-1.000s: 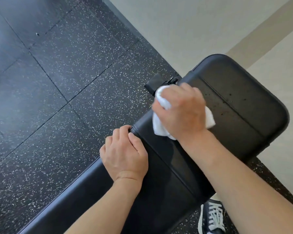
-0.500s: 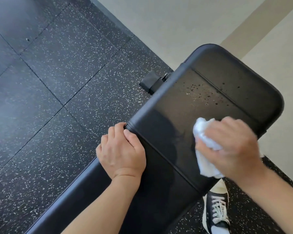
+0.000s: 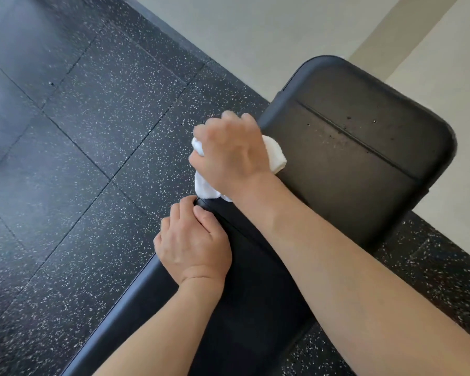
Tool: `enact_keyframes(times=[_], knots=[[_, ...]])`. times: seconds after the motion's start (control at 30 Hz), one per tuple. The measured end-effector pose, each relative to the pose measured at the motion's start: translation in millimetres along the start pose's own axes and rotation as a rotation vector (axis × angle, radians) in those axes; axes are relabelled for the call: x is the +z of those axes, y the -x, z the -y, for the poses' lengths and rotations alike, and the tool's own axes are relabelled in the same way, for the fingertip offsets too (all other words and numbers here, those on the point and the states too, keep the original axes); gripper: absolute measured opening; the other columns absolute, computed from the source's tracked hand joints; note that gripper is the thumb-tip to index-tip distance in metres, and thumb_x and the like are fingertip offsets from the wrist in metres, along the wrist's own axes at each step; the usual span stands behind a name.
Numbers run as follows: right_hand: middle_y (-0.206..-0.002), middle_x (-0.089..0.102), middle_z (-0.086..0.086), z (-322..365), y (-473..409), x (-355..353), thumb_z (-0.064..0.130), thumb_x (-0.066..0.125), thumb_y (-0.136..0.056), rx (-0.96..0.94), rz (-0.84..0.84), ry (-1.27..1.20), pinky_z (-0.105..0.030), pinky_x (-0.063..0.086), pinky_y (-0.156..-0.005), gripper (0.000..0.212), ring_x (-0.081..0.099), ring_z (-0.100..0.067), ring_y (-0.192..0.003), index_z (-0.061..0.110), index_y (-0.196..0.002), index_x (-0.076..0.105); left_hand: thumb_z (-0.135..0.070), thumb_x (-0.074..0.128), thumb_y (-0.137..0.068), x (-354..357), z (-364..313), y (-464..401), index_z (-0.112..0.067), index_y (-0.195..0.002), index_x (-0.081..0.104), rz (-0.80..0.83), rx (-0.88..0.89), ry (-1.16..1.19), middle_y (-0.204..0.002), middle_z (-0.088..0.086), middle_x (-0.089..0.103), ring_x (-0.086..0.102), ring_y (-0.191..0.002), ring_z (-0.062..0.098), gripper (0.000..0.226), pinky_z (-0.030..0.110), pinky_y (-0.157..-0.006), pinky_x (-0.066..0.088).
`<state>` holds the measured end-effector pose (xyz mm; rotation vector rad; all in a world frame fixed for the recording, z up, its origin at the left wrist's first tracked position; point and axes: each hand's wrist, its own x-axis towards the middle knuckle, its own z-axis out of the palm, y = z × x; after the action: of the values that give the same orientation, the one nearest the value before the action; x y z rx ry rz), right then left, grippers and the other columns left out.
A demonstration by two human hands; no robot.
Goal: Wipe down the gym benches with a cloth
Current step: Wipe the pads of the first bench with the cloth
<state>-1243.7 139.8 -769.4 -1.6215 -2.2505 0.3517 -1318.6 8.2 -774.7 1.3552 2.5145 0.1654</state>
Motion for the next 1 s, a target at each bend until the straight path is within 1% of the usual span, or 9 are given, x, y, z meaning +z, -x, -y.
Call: enact_keyframes(times=[0.07,0.13,0.2,0.4,0.5,0.6,0.77,0.9,1.0], knots=[[-0.072,0.053,0.004,-3,21,-6,0.029,0.062,-0.086,-0.050,-0.035,-0.061,-0.036,0.024,-0.068,0.023,0.049,-0.025,-0.077,0.024,-0.072,0.044,-0.039,0.016,-0.094,0,1,0,-0.021,-0.110,0.061,0.004,0.002,-0.003,-0.109,0.002,0.066,0.055,-0.100,0.031,0.050,0.046,-0.088,0.037],[-0.067,0.052,-0.001,-16,53,-18,0.023,0.066,-0.081,-0.121,-0.102,-0.140,-0.038,0.027,-0.063,0.023,0.043,-0.026,-0.069,0.020,-0.067,0.048,-0.038,0.018,-0.095,1,1,0,-0.023,-0.115,0.061,0.007,-0.003,0.004,-0.114,0.002,0.066,0.055,-0.104,0.031,0.049,0.046,-0.090,0.037],[-0.064,0.051,-0.003,-40,88,-33,0.018,0.067,-0.081,-0.158,-0.162,-0.124,-0.040,0.030,-0.058,0.024,0.039,-0.026,-0.064,0.016,-0.063,0.051,-0.037,0.020,-0.096,0,0,1,-0.023,-0.119,0.062,0.004,-0.003,0.012,-0.117,0.002,0.067,0.056,-0.105,0.032,0.050,0.047,-0.092,0.037],[-0.070,0.059,-0.006,-129,156,-78,0.018,0.067,-0.092,0.022,-0.266,-0.003,-0.045,0.039,-0.057,0.025,0.045,-0.030,-0.063,0.009,-0.069,0.060,-0.036,0.023,-0.097,0,1,0,-0.022,-0.119,0.062,0.007,-0.002,0.024,-0.114,0.002,0.066,0.054,-0.103,0.031,0.046,0.047,-0.092,0.038],[-0.068,0.058,-0.006,-128,136,-73,0.018,0.067,-0.090,0.133,-0.315,0.027,-0.045,0.040,-0.057,0.022,0.047,-0.031,-0.064,0.009,-0.070,0.060,-0.036,0.022,-0.096,-1,0,1,-0.022,-0.119,0.063,0.013,-0.008,0.028,-0.115,0.003,0.067,0.055,-0.104,0.033,0.048,0.047,-0.092,0.038],[-0.070,0.058,-0.005,-109,78,-60,0.023,0.068,-0.086,0.232,-0.316,-0.009,-0.042,0.039,-0.060,0.017,0.049,-0.032,-0.067,0.013,-0.073,0.060,-0.038,0.020,-0.095,-2,-1,2,-0.021,-0.119,0.063,-0.003,0.005,0.027,-0.116,0.005,0.067,0.056,-0.105,0.034,0.052,0.047,-0.091,0.038],[-0.083,0.067,-0.001,-80,-13,-33,0.035,0.058,-0.087,0.241,-0.179,-0.001,-0.036,0.026,-0.069,0.015,0.057,-0.030,-0.086,0.026,-0.077,0.050,-0.039,0.018,-0.095,0,0,1,-0.021,-0.117,0.062,-0.007,0.006,0.016,-0.113,0.006,0.067,0.056,-0.103,0.035,0.052,0.048,-0.090,0.038],[-0.076,0.064,0.000,-75,-6,-30,0.030,0.061,-0.085,0.204,-0.207,-0.019,-0.037,0.025,-0.067,0.022,0.055,-0.030,-0.080,0.026,-0.073,0.042,-0.041,0.016,-0.093,0,0,1,-0.021,-0.117,0.062,-0.014,0.010,0.009,-0.113,0.005,0.068,0.056,-0.103,0.035,0.055,0.048,-0.089,0.039],[-0.068,0.056,-0.001,-78,33,-37,0.026,0.065,-0.083,0.128,-0.246,-0.050,-0.039,0.031,-0.061,0.026,0.047,-0.029,-0.069,0.022,-0.069,0.043,-0.042,0.015,-0.093,0,0,1,-0.022,-0.117,0.062,-0.005,0.002,0.003,-0.113,0.006,0.068,0.056,-0.102,0.035,0.057,0.048,-0.089,0.039]])
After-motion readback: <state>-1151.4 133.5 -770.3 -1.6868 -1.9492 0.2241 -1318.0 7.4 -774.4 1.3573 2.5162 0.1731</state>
